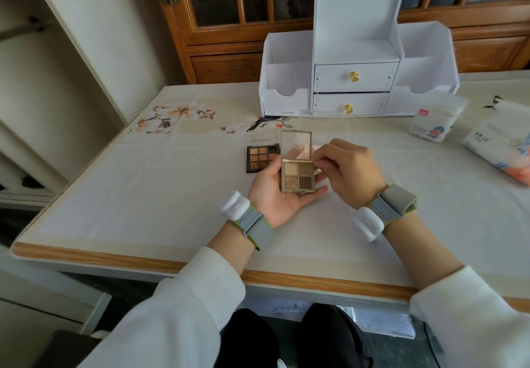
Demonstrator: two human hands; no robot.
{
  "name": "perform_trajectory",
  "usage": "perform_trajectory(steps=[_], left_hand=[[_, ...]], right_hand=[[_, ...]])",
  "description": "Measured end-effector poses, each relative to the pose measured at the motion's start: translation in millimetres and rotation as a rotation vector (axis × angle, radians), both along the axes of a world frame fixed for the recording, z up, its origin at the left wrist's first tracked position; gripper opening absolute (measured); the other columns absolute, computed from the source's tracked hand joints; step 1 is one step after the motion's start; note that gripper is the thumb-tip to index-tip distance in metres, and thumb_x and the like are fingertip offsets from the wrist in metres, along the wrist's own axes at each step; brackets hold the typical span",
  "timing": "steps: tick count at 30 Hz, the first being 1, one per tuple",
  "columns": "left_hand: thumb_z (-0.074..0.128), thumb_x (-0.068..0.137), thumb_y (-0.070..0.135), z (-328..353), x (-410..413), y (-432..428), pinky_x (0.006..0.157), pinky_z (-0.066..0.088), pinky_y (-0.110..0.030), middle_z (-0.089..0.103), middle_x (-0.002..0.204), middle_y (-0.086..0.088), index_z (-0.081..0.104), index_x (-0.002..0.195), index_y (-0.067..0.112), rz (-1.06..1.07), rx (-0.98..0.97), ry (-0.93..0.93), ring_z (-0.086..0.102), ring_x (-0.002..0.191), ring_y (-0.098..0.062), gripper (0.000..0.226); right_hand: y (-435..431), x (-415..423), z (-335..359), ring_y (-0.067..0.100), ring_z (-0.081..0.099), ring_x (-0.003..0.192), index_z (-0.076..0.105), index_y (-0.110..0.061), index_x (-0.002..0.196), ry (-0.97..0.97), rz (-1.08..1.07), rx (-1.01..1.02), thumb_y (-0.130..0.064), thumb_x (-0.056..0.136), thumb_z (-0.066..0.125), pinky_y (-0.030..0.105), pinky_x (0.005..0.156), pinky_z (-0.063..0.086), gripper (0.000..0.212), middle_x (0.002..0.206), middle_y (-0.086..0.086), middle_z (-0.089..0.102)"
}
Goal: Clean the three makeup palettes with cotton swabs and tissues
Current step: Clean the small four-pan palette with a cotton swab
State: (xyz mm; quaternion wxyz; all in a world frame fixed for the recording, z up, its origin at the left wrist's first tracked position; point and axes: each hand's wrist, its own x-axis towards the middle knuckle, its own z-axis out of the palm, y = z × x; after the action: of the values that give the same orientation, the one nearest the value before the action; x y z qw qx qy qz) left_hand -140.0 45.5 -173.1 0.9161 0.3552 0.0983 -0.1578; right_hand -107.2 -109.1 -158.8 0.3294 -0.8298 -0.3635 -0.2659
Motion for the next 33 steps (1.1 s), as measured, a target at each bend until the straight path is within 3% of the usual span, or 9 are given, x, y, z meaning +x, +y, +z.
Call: perform_trajectory(steps=[5, 8, 11, 13, 17, 21, 25, 30, 33], left_hand=[[0.033, 0.100, 0.041, 0.5, 0.1, 1.4, 0.088, 0.049, -0.047, 0.070, 0.098, -0.015, 0.069, 0.103, 0.023, -0.007, 0.003, -0.017, 0.066, 0.093, -0.032, 0.040], [0.031, 0.101, 0.042, 0.4, 0.7, 2.0, 0.086, 0.049, -0.047, 0.070, 0.098, -0.015, 0.070, 0.099, 0.023, -0.010, -0.004, -0.009, 0.066, 0.093, -0.032, 0.044], [0.030, 0.101, 0.042, -0.2, 0.5, 2.1, 0.087, 0.049, -0.046, 0.071, 0.095, -0.014, 0.076, 0.089, 0.021, -0.017, 0.004, -0.010, 0.065, 0.094, -0.031, 0.052], [0.030, 0.101, 0.042, -0.1, 0.3, 1.7, 0.086, 0.049, -0.047, 0.070, 0.098, -0.015, 0.071, 0.102, 0.023, -0.007, -0.006, -0.006, 0.066, 0.093, -0.032, 0.045], [0.030, 0.101, 0.043, -1.1, 0.6, 1.7, 0.086, 0.050, -0.048, 0.070, 0.100, -0.015, 0.062, 0.115, 0.025, 0.005, 0.001, 0.000, 0.068, 0.090, -0.032, 0.039], [0.032, 0.101, 0.042, 0.1, 0.6, 2.4, 0.090, 0.047, -0.048, 0.071, 0.095, -0.013, 0.074, 0.095, 0.022, -0.008, 0.014, -0.012, 0.066, 0.091, -0.031, 0.046], [0.034, 0.100, 0.042, 0.4, 0.0, 1.6, 0.089, 0.048, -0.048, 0.069, 0.099, -0.015, 0.067, 0.107, 0.024, 0.015, 0.021, 0.001, 0.066, 0.093, -0.032, 0.038], [0.033, 0.100, 0.041, -0.1, 1.0, 3.0, 0.087, 0.049, -0.046, 0.071, 0.092, -0.012, 0.078, 0.084, 0.021, -0.020, 0.027, -0.014, 0.067, 0.088, -0.029, 0.052], [0.031, 0.100, 0.043, -0.8, 1.6, 2.8, 0.088, 0.048, -0.047, 0.071, 0.095, -0.013, 0.076, 0.089, 0.022, 0.001, 0.028, -0.003, 0.068, 0.086, -0.030, 0.051]], right_hand=[[0.1, -0.9, 1.2, 0.024, 0.062, 0.058, 0.065, -0.003, 0.076, -0.001, 0.014, 0.005, 0.004, 0.079, 0.054, 0.031, 0.054, 0.049, 0.013, 0.074, 0.010, 0.062], [-0.5, -0.7, 2.2, 0.022, 0.058, 0.057, 0.064, -0.003, 0.075, -0.005, 0.000, 0.005, 0.007, 0.077, 0.056, 0.017, 0.057, 0.041, 0.013, 0.072, 0.009, 0.062], [-0.7, -0.6, 1.7, 0.022, 0.061, 0.058, 0.064, -0.003, 0.076, 0.003, 0.014, 0.003, 0.006, 0.078, 0.055, 0.022, 0.056, 0.045, 0.013, 0.074, 0.009, 0.062], [-0.7, -0.8, 1.0, 0.023, 0.063, 0.059, 0.064, -0.003, 0.076, 0.003, 0.023, 0.002, 0.005, 0.079, 0.055, 0.030, 0.055, 0.049, 0.013, 0.075, 0.009, 0.062], [-0.7, -1.4, 2.0, 0.023, 0.064, 0.059, 0.064, -0.003, 0.076, 0.007, 0.039, -0.006, 0.005, 0.079, 0.054, 0.031, 0.053, 0.051, 0.013, 0.076, 0.009, 0.062], [0.3, -2.2, 1.1, 0.021, 0.064, 0.059, 0.065, -0.004, 0.074, 0.026, 0.058, -0.040, 0.003, 0.078, 0.053, 0.029, 0.055, 0.049, 0.014, 0.074, 0.008, 0.062], [-0.4, -0.4, 1.7, 0.022, 0.062, 0.059, 0.065, -0.004, 0.076, 0.004, 0.017, -0.023, 0.005, 0.078, 0.055, 0.028, 0.055, 0.048, 0.014, 0.074, 0.008, 0.063], [-1.2, -1.1, 1.2, 0.020, 0.060, 0.059, 0.065, -0.004, 0.074, 0.013, 0.044, -0.054, 0.004, 0.077, 0.054, 0.021, 0.056, 0.043, 0.014, 0.073, 0.008, 0.062], [-1.2, -1.0, 1.7, 0.020, 0.061, 0.059, 0.065, -0.004, 0.076, 0.020, 0.034, -0.027, 0.003, 0.078, 0.054, 0.024, 0.056, 0.046, 0.013, 0.074, 0.008, 0.063]])
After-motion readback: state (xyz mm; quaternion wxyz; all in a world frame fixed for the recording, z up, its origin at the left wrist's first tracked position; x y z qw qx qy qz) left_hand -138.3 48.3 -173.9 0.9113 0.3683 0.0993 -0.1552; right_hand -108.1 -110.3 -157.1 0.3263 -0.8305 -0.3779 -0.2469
